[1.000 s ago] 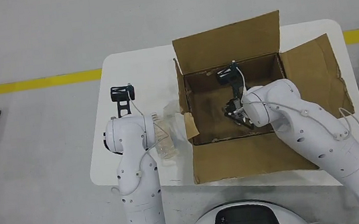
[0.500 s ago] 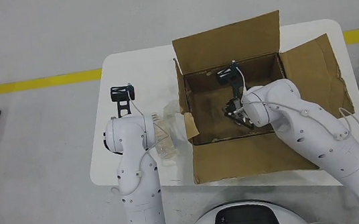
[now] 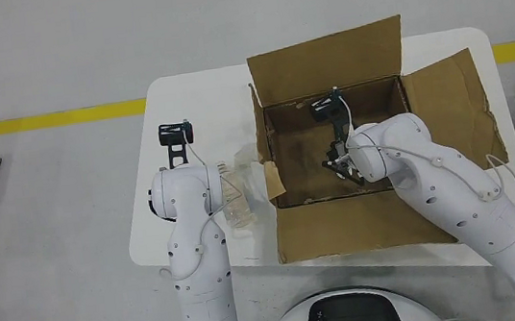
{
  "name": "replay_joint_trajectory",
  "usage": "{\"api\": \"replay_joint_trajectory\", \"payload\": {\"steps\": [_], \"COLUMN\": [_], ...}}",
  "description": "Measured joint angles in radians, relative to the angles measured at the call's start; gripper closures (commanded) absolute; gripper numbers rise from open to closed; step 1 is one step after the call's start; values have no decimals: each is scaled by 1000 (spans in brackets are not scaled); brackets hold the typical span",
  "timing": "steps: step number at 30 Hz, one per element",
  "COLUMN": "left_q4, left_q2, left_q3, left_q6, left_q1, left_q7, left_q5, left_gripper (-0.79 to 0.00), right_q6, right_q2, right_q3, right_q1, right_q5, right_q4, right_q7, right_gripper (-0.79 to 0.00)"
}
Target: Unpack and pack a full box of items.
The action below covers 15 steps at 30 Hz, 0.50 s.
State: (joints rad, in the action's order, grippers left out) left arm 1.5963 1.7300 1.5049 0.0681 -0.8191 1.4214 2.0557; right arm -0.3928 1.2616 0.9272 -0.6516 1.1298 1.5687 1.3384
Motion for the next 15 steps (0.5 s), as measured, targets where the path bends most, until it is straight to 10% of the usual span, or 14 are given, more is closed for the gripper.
{"api": "replay_joint_trajectory", "payload": {"steps": [2,4,7,8,15], "left_q4": [0,0,0,0,0], "left_q2": [0,0,0,0,0], "left_q3": [0,0,0,0,0], "left_q6": [0,0,0,0,0], "left_q1": [0,0,0,0,0], "left_q7": [0,0,0,0,0], "left_q5": [0,0,0,0,0], "left_gripper": [-785,-785,-785,-785,-785], "right_q6": [0,0,0,0,33], "right_q2": [0,0,0,0,2], "right_q3": [0,0,0,0,-8], "right_q1": [0,0,0,0,-22], "right_q5": [0,0,0,0,32], "right_q4": [0,0,0,0,33], "right_q7": [0,0,0,0,-17], "right_gripper": [-40,-526,-526,-785,-785]}}
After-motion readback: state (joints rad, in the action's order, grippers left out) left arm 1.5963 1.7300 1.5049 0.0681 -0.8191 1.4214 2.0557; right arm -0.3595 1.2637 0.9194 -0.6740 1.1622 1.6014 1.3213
